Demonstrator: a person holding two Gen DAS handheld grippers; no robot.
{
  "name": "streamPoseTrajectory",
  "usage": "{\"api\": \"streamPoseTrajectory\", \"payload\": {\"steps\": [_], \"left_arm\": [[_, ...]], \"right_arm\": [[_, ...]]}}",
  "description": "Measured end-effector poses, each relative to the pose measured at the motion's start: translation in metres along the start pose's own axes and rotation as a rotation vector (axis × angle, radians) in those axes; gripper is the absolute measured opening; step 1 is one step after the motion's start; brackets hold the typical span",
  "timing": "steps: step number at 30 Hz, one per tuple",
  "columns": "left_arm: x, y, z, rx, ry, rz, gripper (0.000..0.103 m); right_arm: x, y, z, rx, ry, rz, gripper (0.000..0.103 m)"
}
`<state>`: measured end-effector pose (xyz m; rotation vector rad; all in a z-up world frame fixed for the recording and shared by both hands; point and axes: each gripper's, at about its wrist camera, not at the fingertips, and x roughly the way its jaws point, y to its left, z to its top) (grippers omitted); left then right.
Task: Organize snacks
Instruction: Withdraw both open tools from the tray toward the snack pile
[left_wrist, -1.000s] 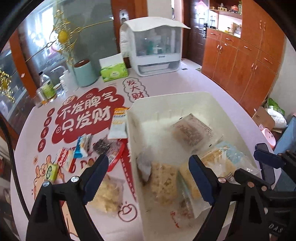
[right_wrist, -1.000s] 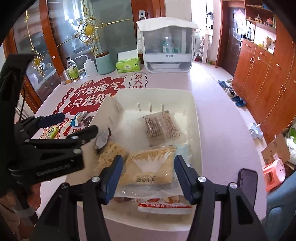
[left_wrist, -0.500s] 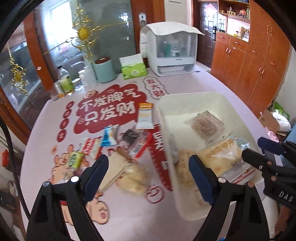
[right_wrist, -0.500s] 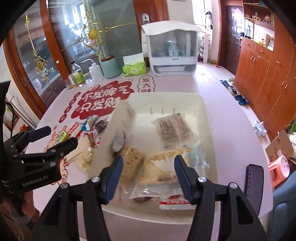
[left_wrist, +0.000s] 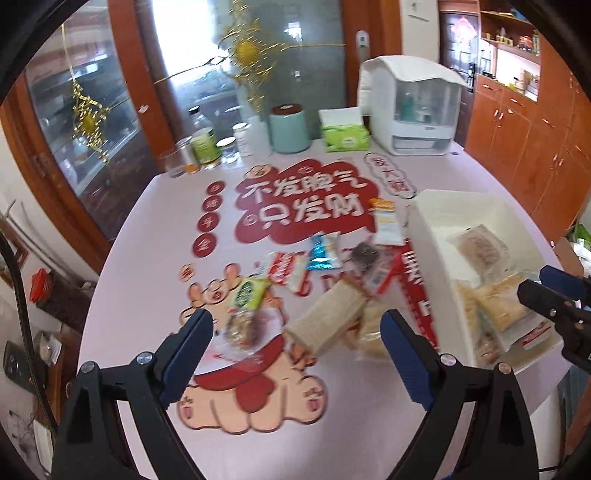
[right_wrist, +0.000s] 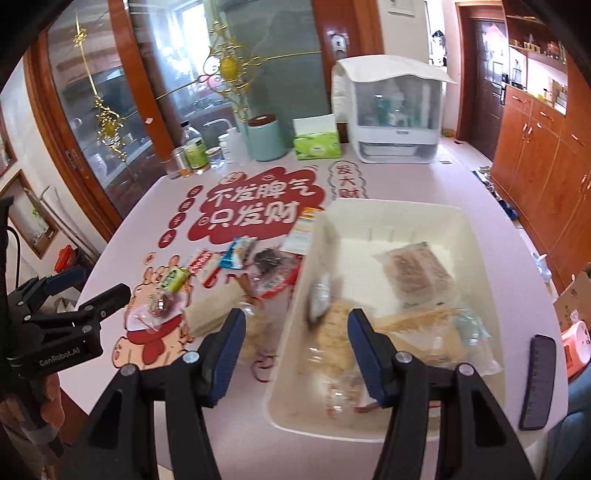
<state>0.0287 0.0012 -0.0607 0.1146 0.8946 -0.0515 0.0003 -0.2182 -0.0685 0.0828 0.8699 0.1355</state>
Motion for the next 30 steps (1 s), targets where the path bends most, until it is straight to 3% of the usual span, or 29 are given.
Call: {"api": "streamPoseTrajectory", "payload": {"steps": [14,23,30], "left_arm": [[0.050,0.072,-0.028,-0.007,0.119,-0.016,0.091],[0.112,0.114,-0.046,-0.105,0.237,-0.107,0.091],[0.156,0.118,-0.042,-0.138,0.300,-0.168,0.091]], "right_arm": [[0.040,0.067,-0.015,0.011,0.076,0.019,0.058],[0.085,0.086,-0.034,0.098,0.173,0.030,0.058],[0.116,0.085,-0.043,0.192,0.205,-0.040,0.059]]}}
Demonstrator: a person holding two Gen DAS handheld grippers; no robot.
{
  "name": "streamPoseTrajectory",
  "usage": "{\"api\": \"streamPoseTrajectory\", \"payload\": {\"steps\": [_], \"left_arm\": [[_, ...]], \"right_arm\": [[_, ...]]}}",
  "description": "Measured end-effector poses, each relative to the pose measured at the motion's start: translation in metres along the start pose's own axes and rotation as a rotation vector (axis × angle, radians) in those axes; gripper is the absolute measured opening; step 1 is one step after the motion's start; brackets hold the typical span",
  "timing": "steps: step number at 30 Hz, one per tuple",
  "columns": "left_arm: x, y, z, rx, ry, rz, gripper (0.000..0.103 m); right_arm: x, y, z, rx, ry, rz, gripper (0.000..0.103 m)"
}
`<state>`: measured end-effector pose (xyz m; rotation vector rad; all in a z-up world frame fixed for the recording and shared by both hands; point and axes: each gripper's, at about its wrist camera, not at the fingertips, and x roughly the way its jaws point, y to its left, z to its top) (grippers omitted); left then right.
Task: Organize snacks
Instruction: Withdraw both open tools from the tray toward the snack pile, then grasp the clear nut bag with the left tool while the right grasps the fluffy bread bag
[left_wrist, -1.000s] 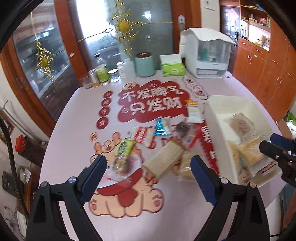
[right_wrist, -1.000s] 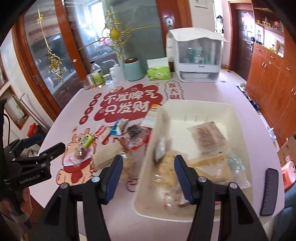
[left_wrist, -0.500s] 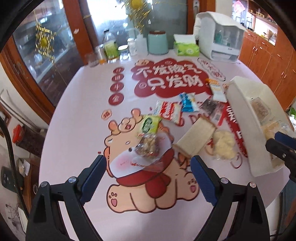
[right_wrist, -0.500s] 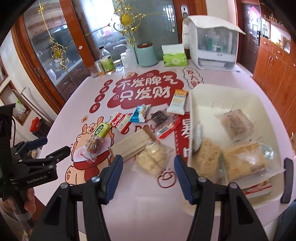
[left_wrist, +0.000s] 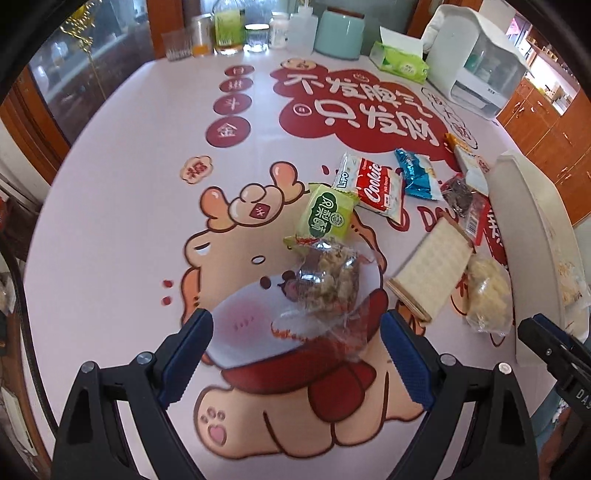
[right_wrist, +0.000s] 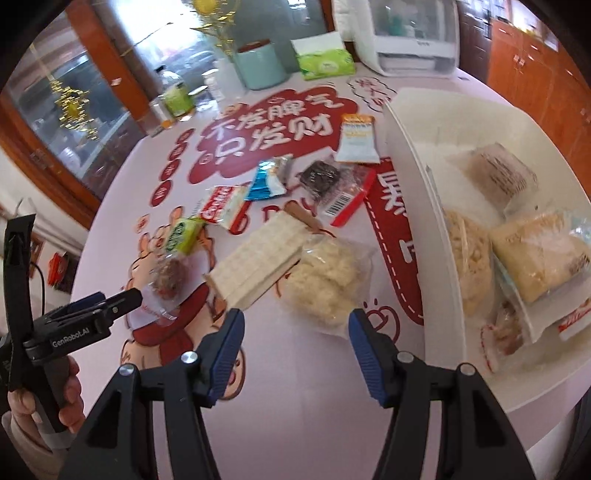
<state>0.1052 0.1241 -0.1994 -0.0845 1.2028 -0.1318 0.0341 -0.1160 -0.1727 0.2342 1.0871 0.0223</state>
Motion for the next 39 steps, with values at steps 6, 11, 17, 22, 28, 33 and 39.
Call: {"api": "streamPoseTrajectory", "payload": {"steps": [6,11,17,22,28,33,39], "left_arm": [[0.026,-0.007,0.012,0.030,0.022,-0.009,0.091],[0.036,-0.003,0.022,0.023,0.006,-0.001,0.091],[0.047,0.000,0.026,0.011,0.023,-0.014,0.088],[0.052,-0.007,0.023,0.037,0.038,-0.027,0.080],[0.053,-0.014,0.019,0.047,0.056,-0.081,0.056],[0.050,-0.023,0.013,0.072,0.036,-0.090,0.043],[0.044,-0.020,0.007,0.068,0.014,-0.079,0.042]], "right_arm": [[0.026,-0.007,0.008,0.097,-0.001,-0.097,0.059],[0.047,-0.008,0.016,0.143,0.012,-0.140,0.059],[0.064,-0.006,0.021,0.150,0.038,-0.171,0.065],[0.073,-0.004,0.021,0.148,0.066,-0.192,0.066],[0.079,-0.005,0.020,0.147,0.080,-0.201,0.066],[0.079,-0.003,0.016,0.127,0.061,-0.215,0.062],[0.074,0.005,0.013,0.073,0.040,-0.189,0.051]]}}
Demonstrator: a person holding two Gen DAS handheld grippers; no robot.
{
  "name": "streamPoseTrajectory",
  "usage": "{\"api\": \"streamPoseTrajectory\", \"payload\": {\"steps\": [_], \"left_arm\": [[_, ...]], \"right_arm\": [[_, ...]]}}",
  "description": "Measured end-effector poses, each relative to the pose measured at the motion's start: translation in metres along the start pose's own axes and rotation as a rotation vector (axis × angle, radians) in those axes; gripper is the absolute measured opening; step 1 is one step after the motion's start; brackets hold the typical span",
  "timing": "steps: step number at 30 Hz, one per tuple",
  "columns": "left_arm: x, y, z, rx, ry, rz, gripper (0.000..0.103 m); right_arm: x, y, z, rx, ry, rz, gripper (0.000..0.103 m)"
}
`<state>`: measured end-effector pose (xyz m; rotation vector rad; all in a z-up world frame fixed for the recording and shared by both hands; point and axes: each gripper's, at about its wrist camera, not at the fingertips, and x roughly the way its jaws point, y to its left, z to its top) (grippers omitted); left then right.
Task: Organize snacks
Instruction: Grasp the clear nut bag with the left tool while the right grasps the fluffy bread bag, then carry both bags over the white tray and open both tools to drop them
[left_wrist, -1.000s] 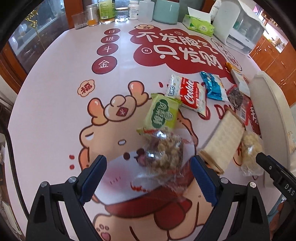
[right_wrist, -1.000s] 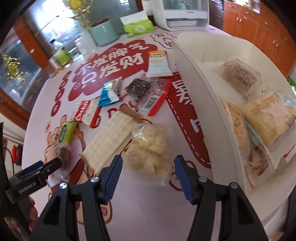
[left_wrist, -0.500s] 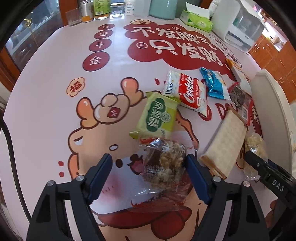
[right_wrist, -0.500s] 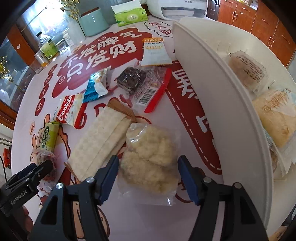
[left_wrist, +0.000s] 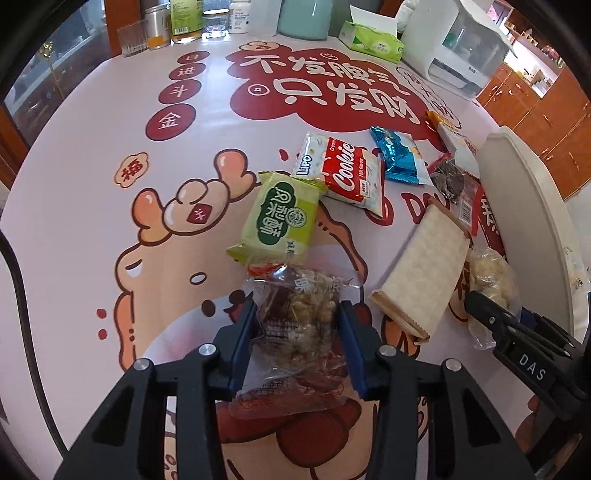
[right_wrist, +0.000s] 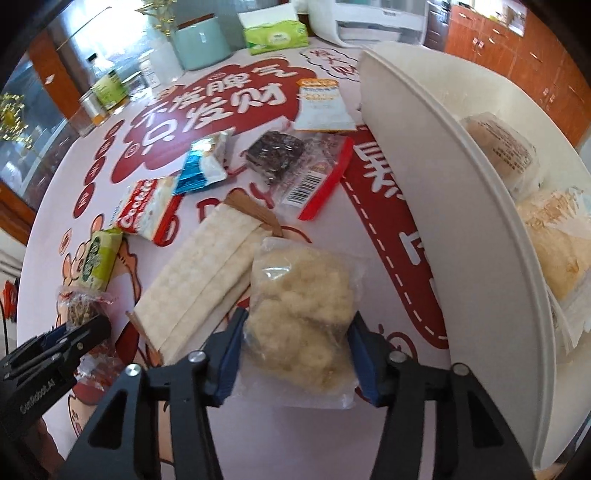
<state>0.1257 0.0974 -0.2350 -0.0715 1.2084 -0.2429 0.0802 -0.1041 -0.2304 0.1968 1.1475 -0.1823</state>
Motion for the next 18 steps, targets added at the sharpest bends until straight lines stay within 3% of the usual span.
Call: {"api": "streamPoseTrajectory", "payload": {"steps": [6,11,18], "left_arm": [[-0.024,0.000,-0.005,-0.003,-0.044,0.014,0.042],[-0.062,-0.020,0.000,0.034,-0.120,0.015,0.042],[-0.121,-0.082,0.015,0.089,-0.239,-0.054,0.042]], "right_arm": [[-0.014,0.006,-0.006,-0.038,-0.005,0.053,0.047],[-0.049,0.012,-0.012,-0.104,-0.041,0.119,0.047],[-0.130,-0.013,-0.001,-0.144,-0.218,0.185,0.047]]}}
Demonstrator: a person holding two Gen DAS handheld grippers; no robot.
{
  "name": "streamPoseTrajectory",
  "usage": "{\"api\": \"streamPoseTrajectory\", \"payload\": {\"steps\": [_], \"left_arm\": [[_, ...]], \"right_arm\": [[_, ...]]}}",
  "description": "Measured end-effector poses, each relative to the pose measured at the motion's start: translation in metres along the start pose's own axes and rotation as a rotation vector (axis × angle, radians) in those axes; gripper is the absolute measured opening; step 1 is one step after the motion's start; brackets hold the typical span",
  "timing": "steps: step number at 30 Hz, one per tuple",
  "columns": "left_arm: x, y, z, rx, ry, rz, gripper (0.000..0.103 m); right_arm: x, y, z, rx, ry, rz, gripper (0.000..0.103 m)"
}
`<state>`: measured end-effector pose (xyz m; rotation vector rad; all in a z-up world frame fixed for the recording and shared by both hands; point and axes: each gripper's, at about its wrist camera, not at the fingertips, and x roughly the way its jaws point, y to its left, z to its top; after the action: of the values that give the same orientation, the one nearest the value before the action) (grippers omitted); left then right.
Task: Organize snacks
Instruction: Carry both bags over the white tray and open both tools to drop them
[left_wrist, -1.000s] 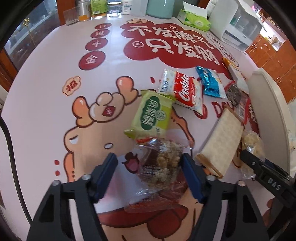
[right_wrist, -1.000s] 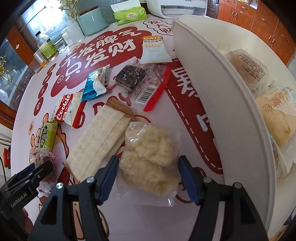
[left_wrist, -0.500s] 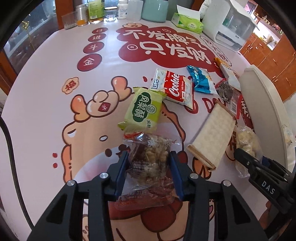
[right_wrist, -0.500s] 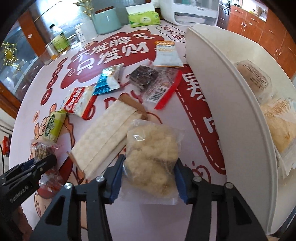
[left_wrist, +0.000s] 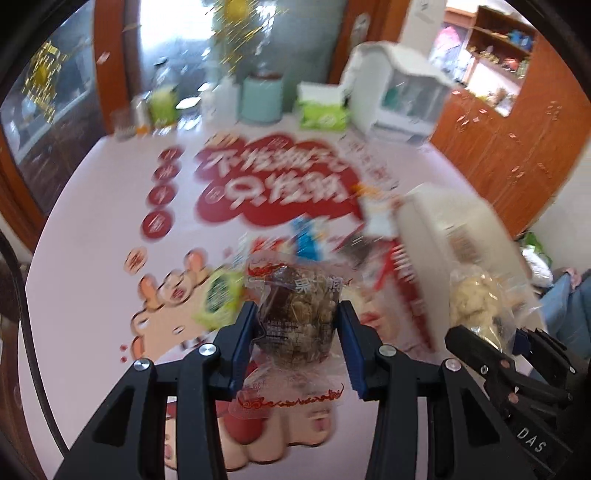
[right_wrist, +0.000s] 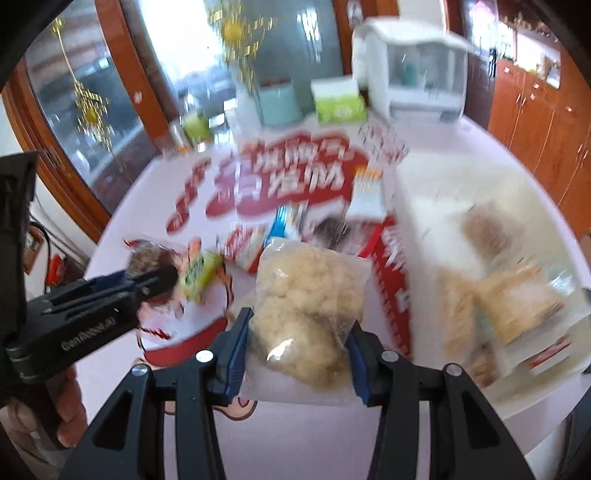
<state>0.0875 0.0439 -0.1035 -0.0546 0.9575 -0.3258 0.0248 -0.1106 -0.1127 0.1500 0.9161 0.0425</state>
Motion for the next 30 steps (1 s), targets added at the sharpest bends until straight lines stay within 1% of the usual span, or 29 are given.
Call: {"api": "streamPoseTrajectory", "payload": {"steps": [4,8,12,15,20,25,30], "left_arm": [[-0.020,-0.049,0.013,0.045,-0.053,-0.050,0.042],[-0.034,-0.101,0.027,0.093,-0.089,-0.094,0.042],[-0.037,-0.144,0.041,0.136,-0.114,-0.097,0.042],[-0.031,-0.176,0.054,0.148,-0.109,-0.102,0.042],[-0.012,-0.219,0.072,0.179,-0.095,-0.079,0.042],[0.010,-0.250,0.092,0.218,-0.103,-0.035,0.043],[0.040,-0.266,0.103,0.242,-0.060,0.001,0.043]], "right_arm": [[-0.038,-0.028,0.015,0.025,-0.085,-0.002,0.047],[-0.072,-0.064,0.026,0.047,-0.145,-0.021,0.047],[-0.095,-0.101,0.033,0.067,-0.191,-0.049,0.047],[-0.108,-0.129,0.035,0.085,-0.211,-0.065,0.047],[-0.112,-0.166,0.042,0.100,-0.209,-0.094,0.047],[-0.097,-0.196,0.044,0.106,-0.153,-0.107,0.047],[-0.080,-0.215,0.043,0.095,-0.097,-0.101,0.049]]}}
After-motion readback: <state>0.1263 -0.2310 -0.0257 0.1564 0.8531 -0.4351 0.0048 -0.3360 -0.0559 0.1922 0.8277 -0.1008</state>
